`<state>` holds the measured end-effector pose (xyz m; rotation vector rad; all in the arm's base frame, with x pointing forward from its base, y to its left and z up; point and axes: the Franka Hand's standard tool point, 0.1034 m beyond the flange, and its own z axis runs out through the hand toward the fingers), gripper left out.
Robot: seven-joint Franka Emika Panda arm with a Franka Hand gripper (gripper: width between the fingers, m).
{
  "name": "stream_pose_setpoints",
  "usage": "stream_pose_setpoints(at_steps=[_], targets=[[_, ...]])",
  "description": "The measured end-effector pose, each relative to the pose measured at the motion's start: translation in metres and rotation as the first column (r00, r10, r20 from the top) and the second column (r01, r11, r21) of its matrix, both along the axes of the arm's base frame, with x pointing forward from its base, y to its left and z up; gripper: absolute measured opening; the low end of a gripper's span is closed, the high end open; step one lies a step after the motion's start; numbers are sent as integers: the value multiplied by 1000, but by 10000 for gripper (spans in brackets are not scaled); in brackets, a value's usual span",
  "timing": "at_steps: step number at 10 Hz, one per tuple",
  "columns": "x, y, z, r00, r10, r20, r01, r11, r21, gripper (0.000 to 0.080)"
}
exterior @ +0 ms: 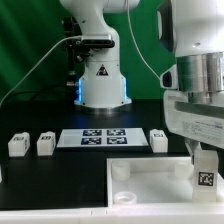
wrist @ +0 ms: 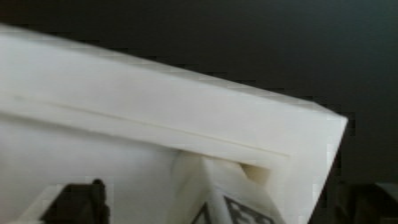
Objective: Assemble one leg
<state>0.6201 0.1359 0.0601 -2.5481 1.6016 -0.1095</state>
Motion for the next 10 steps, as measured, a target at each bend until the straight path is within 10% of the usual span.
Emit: stream_pose_setpoints(at_steps=[3,7,10], targets=[[0,-2,0,947,321,15,-320,946,-51,649],[12,-3,11,687,724,-54,-723,675,-147,649],[11,-8,10,743,667,-54,-667,731,-141,390]])
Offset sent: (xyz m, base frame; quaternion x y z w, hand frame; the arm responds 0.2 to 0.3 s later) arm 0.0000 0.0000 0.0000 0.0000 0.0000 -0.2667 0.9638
